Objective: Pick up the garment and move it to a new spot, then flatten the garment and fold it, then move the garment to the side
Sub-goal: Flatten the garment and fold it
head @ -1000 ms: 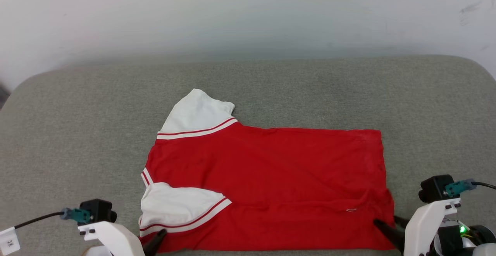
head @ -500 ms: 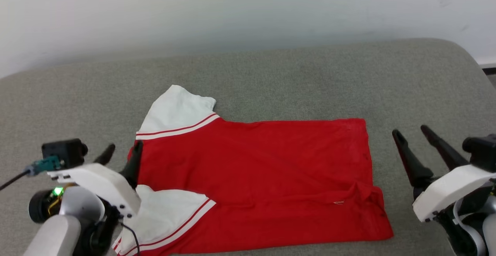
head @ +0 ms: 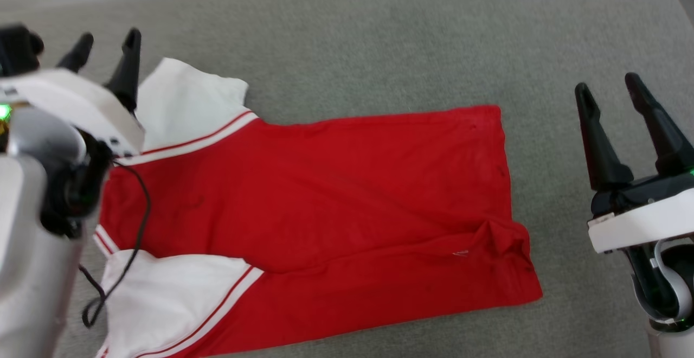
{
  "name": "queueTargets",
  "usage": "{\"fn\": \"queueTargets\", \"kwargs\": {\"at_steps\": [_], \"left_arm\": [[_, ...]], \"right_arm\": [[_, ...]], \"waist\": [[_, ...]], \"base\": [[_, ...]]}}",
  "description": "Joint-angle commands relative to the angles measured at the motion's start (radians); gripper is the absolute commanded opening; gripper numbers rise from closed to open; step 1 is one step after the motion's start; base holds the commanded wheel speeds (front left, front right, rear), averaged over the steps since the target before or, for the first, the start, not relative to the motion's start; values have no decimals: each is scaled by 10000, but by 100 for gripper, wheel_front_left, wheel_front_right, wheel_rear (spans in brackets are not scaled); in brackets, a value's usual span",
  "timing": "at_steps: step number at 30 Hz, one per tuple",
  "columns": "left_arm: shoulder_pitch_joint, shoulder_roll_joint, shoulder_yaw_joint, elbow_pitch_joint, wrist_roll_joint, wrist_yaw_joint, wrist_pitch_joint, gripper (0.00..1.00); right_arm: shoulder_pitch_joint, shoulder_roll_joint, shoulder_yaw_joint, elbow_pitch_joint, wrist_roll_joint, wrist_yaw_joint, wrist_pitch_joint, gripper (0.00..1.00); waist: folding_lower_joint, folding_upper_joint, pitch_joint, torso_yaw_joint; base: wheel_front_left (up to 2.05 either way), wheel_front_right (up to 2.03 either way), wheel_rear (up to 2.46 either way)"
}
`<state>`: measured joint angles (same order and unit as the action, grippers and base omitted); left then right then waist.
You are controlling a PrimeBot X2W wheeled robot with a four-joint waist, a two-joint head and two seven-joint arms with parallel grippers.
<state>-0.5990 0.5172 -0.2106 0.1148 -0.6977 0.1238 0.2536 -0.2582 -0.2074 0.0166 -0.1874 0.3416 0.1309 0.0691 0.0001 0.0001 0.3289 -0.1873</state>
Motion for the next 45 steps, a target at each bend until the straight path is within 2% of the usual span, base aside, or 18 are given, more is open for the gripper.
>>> {"fn": "queueTargets", "kwargs": {"at_steps": [1,5,10,13,16,22,23,24,25,29,32,40,45], "left_arm": [[-539,132,-78,260,-113,-212,398,100],[-1792,632,-306,1107,-435,-749,1852,100],[-2878,1523,-802,1868,-742,-1114,4553,100],[-3190,1954,-912,2160,-1022,-988,6030,100],[-3145,2205,-970,2378,-1225,-691,7079,100],[-2510,2064,-1045,2776,-1559,-288,7733,100],[-2355,1955,-1065,2869,-1660,-237,7839,60],[-2241,1852,-1064,2916,-1750,-209,7892,16],[-2164,1748,-1048,2934,-1824,-187,7846,0],[-2126,1513,-970,2835,-1945,-321,7448,0],[-2319,1465,-910,2749,-1900,-452,7109,0],[-3234,1148,-1031,2127,-1596,-898,6270,0],[-3484,856,-1308,1601,-1461,-1106,6071,0]], "right_arm": [[-183,109,-36,-87,-5,-4,-89,100],[-358,265,42,-90,16,-4,-150,100],[-493,431,158,36,152,-4,-307,100],[-520,509,210,135,206,-4,-461,100],[-528,597,277,279,281,-4,-548,100],[-624,639,408,499,460,-4,-619,100],[-635,623,411,536,496,-4,-589,100],[-650,609,398,593,550,-4,-543,100],[-681,578,384,623,583,-4,-541,100],[-758,397,328,832,927,-4,-267,100],[-923,123,445,1233,1477,-4,370,100],[-1915,-1198,1001,2807,2919,-4,3806,100],[-2792,-1543,1224,3114,3105,-4,5197,100]], "waist": [[-1,-1,782,-514],[-1,-1,1236,-834],[-1,-1,1748,-1242],[-1,-1,2020,-1433],[-1,-1,2223,-1539],[-1,-1,2438,-1639],[-1,-1,2458,-1641],[-1,-1,2466,-1638],[-1,-1,2468,-1625],[-1,-1,2347,-1490],[-1,-1,2172,-1312],[-1,-1,1925,-422],[-1,-1,2112,135]], "base": [[0,0,0],[0,0,0],[0,0,0],[0,0,0],[0,0,0],[0,0,0],[0,0,0],[0,0,0],[0,0,0],[0,0,0],[0,0,0],[0,0,0],[0,0,0]]}}
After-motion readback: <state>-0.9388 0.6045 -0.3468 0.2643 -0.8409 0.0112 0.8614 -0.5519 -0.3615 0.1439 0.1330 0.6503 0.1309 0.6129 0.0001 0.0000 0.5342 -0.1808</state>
